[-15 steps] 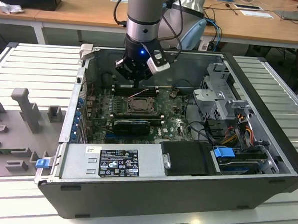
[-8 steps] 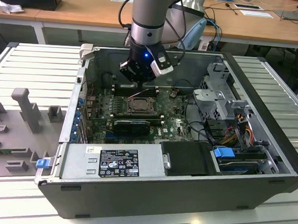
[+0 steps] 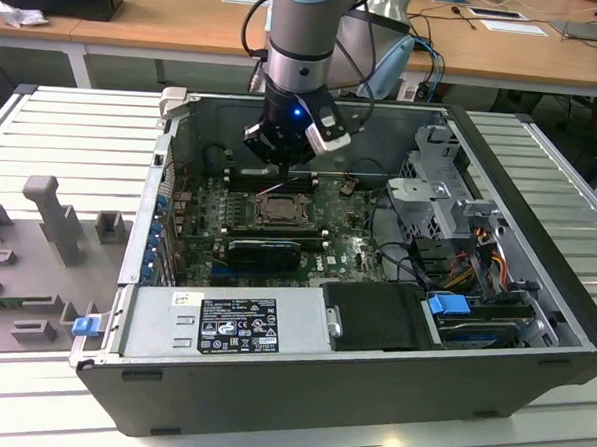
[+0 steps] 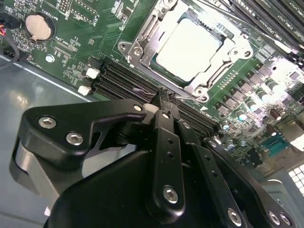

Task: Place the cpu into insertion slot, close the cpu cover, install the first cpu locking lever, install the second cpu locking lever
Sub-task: 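Install the first cpu locking lever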

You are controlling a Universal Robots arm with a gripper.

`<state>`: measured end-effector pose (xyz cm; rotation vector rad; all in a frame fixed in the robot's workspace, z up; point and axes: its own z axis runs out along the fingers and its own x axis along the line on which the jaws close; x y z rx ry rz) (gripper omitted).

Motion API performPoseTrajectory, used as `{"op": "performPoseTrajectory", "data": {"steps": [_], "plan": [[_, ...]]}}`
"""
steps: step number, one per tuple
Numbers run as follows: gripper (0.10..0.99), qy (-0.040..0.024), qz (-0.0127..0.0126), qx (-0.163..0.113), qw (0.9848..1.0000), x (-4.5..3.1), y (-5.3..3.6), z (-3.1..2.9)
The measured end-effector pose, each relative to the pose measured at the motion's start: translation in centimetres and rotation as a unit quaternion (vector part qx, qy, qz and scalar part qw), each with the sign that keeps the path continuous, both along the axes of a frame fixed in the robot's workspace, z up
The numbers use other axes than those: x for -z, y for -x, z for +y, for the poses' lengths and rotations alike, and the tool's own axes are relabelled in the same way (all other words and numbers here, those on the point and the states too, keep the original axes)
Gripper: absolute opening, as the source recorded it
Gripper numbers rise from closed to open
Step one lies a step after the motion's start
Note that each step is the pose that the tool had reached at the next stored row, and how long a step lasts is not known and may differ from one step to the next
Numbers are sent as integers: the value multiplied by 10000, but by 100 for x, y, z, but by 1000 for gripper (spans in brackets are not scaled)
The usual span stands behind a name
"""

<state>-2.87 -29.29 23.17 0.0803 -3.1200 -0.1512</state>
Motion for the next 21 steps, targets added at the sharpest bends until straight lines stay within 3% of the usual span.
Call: {"op": "performPoseTrajectory", "data": {"steps": [21], "plan": [[106,-1,0,2,10000,2,-103,0]]}}
